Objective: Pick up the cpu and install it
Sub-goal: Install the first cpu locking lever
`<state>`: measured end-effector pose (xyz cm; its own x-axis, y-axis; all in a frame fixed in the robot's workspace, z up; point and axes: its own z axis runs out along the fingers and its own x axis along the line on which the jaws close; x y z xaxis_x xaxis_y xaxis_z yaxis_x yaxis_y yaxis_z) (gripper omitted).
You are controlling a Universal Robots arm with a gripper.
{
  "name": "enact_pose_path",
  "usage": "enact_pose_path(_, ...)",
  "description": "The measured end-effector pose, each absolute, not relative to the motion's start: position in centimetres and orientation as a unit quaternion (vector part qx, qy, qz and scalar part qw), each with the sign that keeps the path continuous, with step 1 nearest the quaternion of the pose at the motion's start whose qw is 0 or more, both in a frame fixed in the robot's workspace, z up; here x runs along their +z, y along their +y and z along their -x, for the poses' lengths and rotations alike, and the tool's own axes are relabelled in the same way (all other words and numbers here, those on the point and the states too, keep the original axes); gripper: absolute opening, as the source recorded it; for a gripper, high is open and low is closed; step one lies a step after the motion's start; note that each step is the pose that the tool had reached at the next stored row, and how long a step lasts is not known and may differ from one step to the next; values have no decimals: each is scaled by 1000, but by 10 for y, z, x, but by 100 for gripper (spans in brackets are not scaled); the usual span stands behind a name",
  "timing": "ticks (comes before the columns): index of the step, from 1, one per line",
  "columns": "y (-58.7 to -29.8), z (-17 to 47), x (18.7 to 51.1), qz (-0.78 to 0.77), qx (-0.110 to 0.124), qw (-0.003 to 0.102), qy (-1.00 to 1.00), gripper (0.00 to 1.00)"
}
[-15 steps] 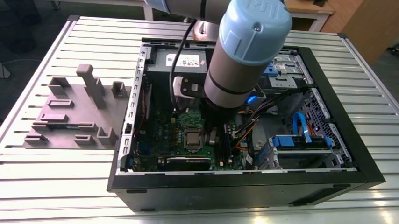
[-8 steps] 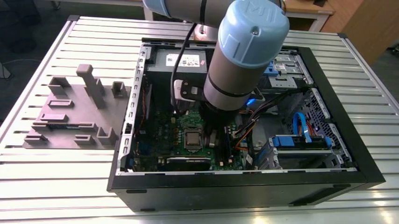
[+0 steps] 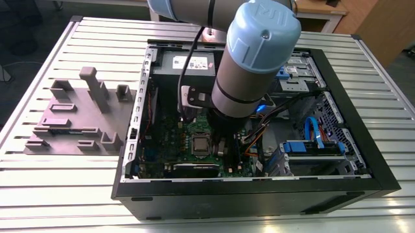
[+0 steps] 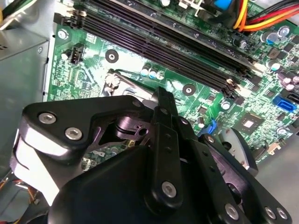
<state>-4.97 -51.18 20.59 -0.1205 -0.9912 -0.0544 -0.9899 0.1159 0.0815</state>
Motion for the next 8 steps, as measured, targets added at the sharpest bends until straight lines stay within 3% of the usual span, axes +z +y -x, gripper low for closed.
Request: enact_pose_path(8,-512,50,204,-676,-43,13,-735,10)
